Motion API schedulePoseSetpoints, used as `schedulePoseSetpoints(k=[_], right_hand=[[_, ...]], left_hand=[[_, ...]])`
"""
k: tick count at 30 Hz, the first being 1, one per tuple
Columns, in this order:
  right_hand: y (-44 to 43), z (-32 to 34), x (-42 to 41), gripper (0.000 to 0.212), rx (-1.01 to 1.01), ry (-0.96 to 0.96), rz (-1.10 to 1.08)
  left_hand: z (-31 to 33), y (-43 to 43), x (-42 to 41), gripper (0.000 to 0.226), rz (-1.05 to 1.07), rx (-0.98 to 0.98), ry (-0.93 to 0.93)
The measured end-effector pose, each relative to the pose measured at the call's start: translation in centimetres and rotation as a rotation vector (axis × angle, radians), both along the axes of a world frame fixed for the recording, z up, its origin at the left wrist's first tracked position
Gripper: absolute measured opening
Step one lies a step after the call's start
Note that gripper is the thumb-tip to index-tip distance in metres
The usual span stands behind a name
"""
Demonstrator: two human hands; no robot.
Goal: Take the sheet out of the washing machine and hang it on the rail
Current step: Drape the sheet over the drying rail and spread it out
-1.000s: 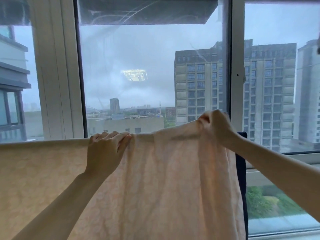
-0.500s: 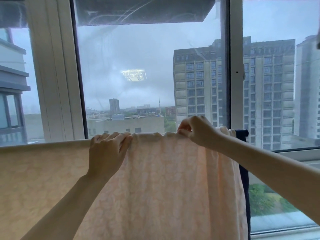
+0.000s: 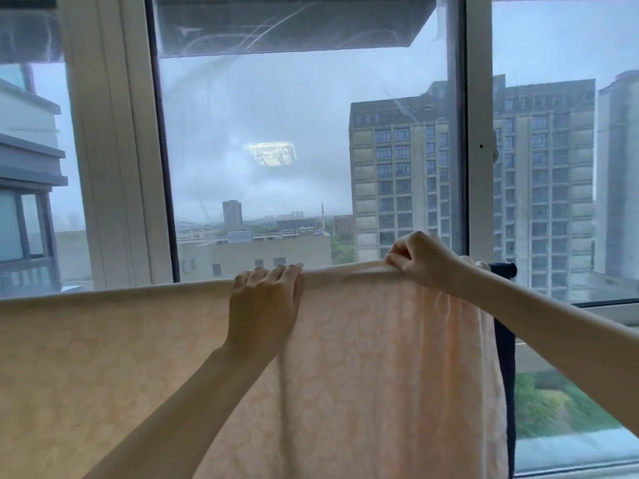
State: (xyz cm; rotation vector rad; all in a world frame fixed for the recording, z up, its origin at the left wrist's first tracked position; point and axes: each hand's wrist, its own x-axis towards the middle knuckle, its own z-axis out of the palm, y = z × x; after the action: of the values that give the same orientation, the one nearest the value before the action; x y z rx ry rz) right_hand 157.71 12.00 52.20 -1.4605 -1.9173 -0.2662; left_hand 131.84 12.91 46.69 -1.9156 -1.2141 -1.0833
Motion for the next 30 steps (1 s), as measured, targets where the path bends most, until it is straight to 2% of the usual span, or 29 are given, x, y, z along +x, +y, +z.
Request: schedulePoseSetpoints(k=[11, 15, 18, 23, 30], right_hand=[[-1.9, 0.3, 0.5, 0.013, 0.090, -0.133, 0.108], [-2.8, 0.9, 3.0, 0.010, 0.067, -0.067, 0.174], [-3.2, 1.1, 6.2, 0.015, 0.013, -0.006, 0.194], [-3.7, 0.8, 9.8, 0.015, -0.117, -0.117, 0.210], [-3.5, 0.0, 10.0, 0.014, 0.038, -0.001, 0.290]], left_hand=[[-1.2, -1.0, 9.5, 0.029, -0.109, 0.238, 0.055], [-1.1, -1.5, 11.6, 0.030, -0.050, 0.180, 0.054], [-1.0, -1.7, 12.0, 0.030, -0.021, 0.132, 0.018], [-0.7, -2.2, 13.2, 0.035, -0.015, 0.087, -0.061], [-0.6, -2.9, 14.0, 0.037, 0.049, 0.065, -0.066]])
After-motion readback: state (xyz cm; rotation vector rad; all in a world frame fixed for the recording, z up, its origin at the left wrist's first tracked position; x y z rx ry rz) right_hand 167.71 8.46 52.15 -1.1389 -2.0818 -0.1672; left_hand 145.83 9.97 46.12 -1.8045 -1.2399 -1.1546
